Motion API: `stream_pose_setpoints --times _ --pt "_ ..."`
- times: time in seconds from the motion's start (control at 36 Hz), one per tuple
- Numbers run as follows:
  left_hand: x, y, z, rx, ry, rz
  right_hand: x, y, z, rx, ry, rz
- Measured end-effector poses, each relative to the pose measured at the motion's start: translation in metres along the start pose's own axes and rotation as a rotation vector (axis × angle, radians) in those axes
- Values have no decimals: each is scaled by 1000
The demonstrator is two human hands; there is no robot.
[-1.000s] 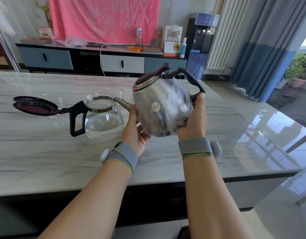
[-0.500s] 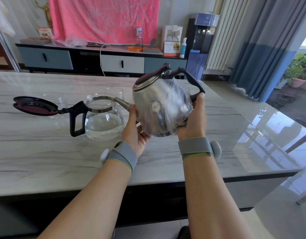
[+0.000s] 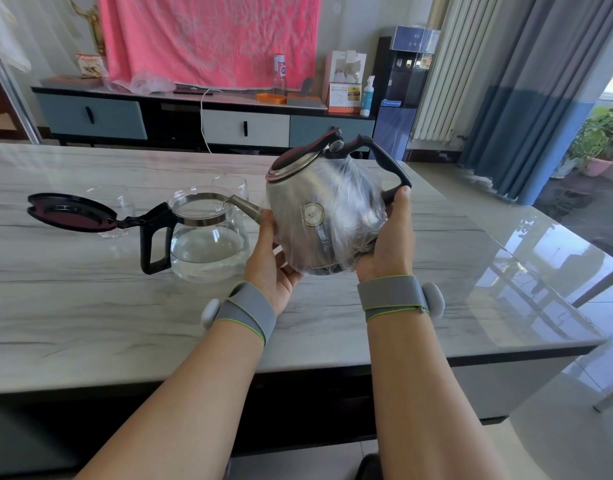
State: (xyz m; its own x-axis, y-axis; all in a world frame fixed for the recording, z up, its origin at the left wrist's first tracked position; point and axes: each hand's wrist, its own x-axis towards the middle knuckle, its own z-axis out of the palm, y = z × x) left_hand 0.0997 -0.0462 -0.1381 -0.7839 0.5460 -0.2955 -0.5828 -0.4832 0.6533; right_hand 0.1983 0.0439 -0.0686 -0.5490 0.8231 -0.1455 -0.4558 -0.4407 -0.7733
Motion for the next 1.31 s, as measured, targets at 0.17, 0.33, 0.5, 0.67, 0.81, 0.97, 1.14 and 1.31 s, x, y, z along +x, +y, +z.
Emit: stream_pose_setpoints --times 0.17,0.33,0.5,0.67,0.81,0.97,1.14,1.31 --pt "-1 0 1 7 11 -7 0 0 0 11 0 1" --pt "-1 0 1 1 9 -14 0 0 -1 14 -7 -1" --pt "-4 0 3 2 4 -18 2 1 -1 6 0 6" --pt "-2 0 1 -1 8 -19 1 1 -1 4 -7 5" --pt "-1 0 2 0 14 -16 0 -1 -1 6 -8 3" --pt "0 0 2 -5 16 -19 0 -1 0 9 -13 5" --pt "1 0 1 -2 12 -15 1 0 -1 2 -6 9" --pt "2 0 0 2 12 -13 1 0 -1 4 -1 18"
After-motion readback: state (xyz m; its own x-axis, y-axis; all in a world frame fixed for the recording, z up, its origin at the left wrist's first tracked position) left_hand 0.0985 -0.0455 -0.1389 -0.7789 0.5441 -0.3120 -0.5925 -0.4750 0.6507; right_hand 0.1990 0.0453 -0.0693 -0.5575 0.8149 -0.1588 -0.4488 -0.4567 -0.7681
